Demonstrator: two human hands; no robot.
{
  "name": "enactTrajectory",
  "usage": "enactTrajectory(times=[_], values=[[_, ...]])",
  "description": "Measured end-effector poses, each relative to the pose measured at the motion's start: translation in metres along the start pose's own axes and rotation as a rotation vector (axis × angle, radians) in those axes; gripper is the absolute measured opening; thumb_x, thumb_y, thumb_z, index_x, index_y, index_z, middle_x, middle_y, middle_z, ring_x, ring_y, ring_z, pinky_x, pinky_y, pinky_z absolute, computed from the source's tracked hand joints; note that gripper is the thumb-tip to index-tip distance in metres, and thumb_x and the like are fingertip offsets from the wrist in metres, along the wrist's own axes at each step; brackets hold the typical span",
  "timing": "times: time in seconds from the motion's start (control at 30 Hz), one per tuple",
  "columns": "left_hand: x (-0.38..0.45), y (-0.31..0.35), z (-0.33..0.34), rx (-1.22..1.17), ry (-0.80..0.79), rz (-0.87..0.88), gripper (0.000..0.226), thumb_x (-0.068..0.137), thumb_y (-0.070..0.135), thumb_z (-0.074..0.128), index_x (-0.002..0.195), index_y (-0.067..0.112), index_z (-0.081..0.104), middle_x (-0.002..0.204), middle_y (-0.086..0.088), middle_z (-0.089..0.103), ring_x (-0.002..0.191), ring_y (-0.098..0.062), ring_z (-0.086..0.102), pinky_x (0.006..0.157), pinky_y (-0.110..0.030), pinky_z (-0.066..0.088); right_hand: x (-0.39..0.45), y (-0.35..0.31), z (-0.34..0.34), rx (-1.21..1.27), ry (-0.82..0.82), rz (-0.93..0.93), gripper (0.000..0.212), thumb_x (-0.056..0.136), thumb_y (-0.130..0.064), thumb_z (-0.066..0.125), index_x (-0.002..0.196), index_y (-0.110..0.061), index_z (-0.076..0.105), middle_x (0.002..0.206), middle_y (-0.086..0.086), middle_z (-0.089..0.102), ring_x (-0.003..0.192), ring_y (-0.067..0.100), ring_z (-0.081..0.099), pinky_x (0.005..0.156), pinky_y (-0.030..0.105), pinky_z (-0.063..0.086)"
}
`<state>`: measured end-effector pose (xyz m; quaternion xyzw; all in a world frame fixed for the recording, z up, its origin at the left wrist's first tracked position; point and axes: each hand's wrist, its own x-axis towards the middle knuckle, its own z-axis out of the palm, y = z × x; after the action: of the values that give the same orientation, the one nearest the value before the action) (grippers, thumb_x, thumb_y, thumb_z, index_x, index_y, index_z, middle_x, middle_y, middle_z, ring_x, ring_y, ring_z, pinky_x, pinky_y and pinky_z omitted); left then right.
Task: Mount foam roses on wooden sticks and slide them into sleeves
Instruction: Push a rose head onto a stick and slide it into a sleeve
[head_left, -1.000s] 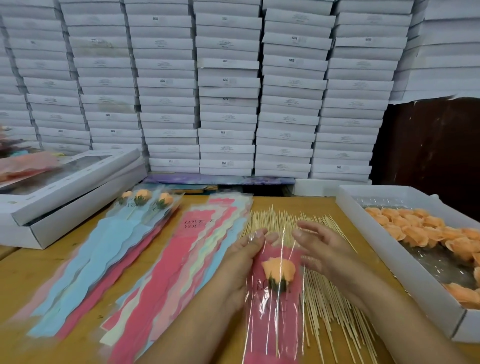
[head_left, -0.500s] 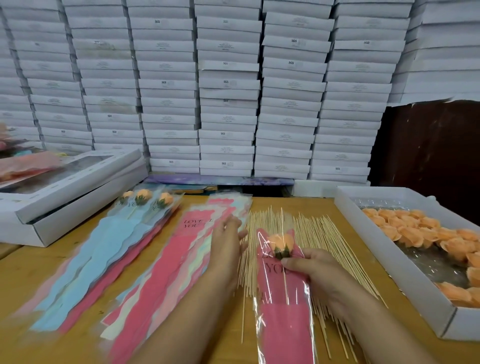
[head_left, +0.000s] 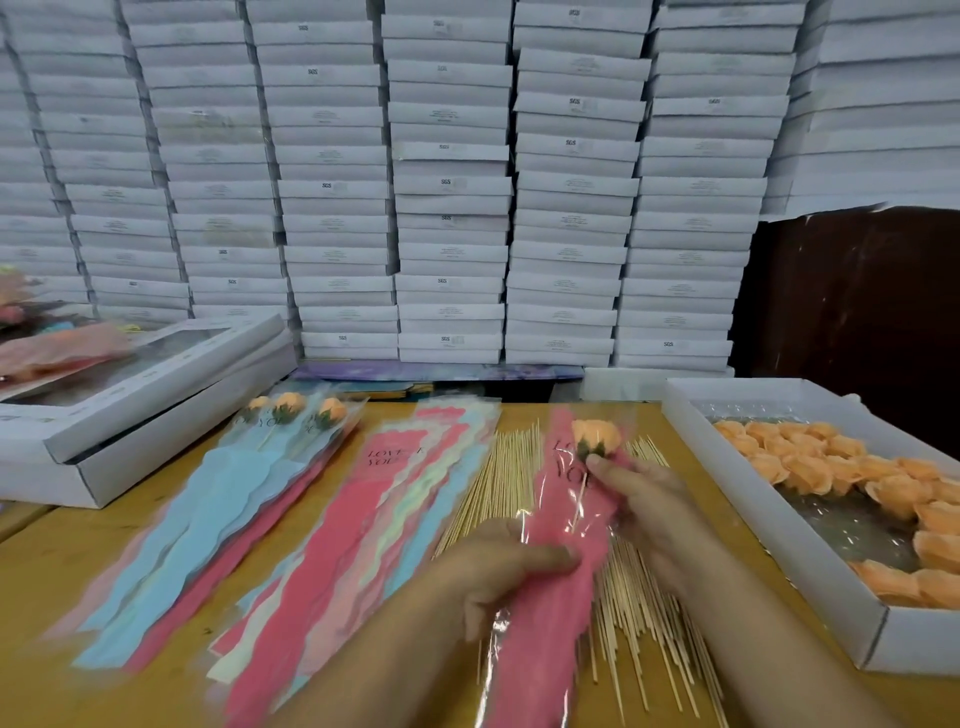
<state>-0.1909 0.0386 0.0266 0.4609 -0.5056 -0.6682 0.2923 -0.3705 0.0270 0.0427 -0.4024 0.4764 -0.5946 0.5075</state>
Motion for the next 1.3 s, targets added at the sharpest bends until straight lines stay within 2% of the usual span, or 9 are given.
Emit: enactTrajectory(times=[0.13,0.3,0.4,0.5,0.57,0.83,0.93,1.07,1.3], values=[[-0.003,0.000,0.003,-0.016,0.052,0.055,0.044,0.076,0.017,0.087,0.113,-0.001,0.072,0.106,-0.021,0.074,0.094,-0.034,0.070,0.098,-0.055,0.053,-0.007,0.009,0.002,-0.048,-0.131,0.124,0.014,0.086,-0.013,0.073,0.095,-0.002,0.075,0.091,0.015,0.077,0.072,0.022,0.075,0.055,0.025,0.056],[-0.012,-0.004,0.001,0.019,0.037,0.035,0.033,0.080,0.015,0.084,0.108,-0.001,0.075,0.104,-0.020,0.075,0.094,-0.032,0.071,0.097,-0.049,0.055,-0.003,0.014,0.007,-0.121,0.003,0.015,0.008,0.086,-0.006,0.072,0.093,-0.003,0.074,0.088,0.014,0.077,0.084,0.032,0.074,0.077,0.042,0.061],[-0.017,-0.008,-0.003,0.052,0.020,0.024,0.031,0.077,0.010,0.085,0.103,-0.003,0.075,0.099,-0.018,0.076,0.087,-0.028,0.071,0.096,-0.047,0.056,0.001,0.010,0.007,-0.092,0.039,-0.009,0.008,0.086,-0.010,0.073,0.093,-0.006,0.074,0.087,0.011,0.078,0.076,0.023,0.073,0.066,0.034,0.058],[-0.018,-0.008,-0.008,0.037,0.032,0.047,0.028,0.080,0.010,0.082,0.105,-0.002,0.075,0.099,-0.017,0.076,0.087,-0.027,0.071,0.095,-0.046,0.056,-0.001,0.013,0.009,-0.132,-0.119,0.064,0.018,0.087,-0.019,0.074,0.100,-0.007,0.073,0.092,0.011,0.078,0.077,0.023,0.075,0.060,0.030,0.056],[-0.017,-0.006,-0.010,0.025,0.049,0.067,0.025,0.082,0.010,0.080,0.105,0.000,0.076,0.099,-0.017,0.076,0.086,-0.027,0.072,0.094,-0.045,0.057,-0.003,0.017,0.014,-0.144,-0.195,0.105,0.017,0.087,-0.015,0.073,0.101,-0.005,0.073,0.093,0.012,0.078,0.082,0.026,0.076,0.062,0.030,0.058],[-0.022,-0.009,-0.020,0.168,0.045,0.041,0.019,0.081,0.011,0.083,0.099,0.011,0.077,0.096,-0.011,0.077,0.088,-0.029,0.071,0.094,-0.047,0.055,0.002,0.011,0.017,-0.131,-0.062,0.007,0.011,0.090,-0.013,0.070,0.099,-0.008,0.074,0.091,0.008,0.078,0.083,0.025,0.073,0.076,0.040,0.061],[-0.026,-0.001,-0.030,0.177,0.077,0.073,0.017,0.081,0.011,0.082,0.097,0.010,0.077,0.094,-0.011,0.078,0.082,-0.025,0.072,0.084,-0.042,0.058,0.000,0.011,0.016,-0.114,-0.117,0.071,0.021,0.093,-0.030,0.066,0.102,-0.012,0.072,0.085,0.005,0.078,0.067,0.016,0.070,0.059,0.028,0.056],[-0.027,0.025,-0.068,0.114,0.189,0.098,0.031,0.077,0.003,0.080,0.107,0.006,0.071,0.089,-0.010,0.078,0.072,-0.020,0.074,0.067,-0.033,0.060,-0.002,0.017,0.003,-0.062,-0.080,0.125,0.029,0.097,-0.035,0.058,0.110,-0.011,0.067,0.089,0.008,0.078,0.066,0.016,0.069,0.056,0.025,0.055],[-0.021,0.052,-0.174,0.354,0.627,0.247,0.059,0.079,0.002,0.082,0.132,0.014,0.059,0.089,-0.012,0.076,0.064,-0.023,0.073,0.059,-0.033,0.057,-0.005,0.018,-0.016,0.041,-0.036,0.071,0.023,0.097,-0.024,0.059,0.113,-0.009,0.066,0.084,0.009,0.076,0.064,0.014,0.066,0.054,0.024,0.053]])
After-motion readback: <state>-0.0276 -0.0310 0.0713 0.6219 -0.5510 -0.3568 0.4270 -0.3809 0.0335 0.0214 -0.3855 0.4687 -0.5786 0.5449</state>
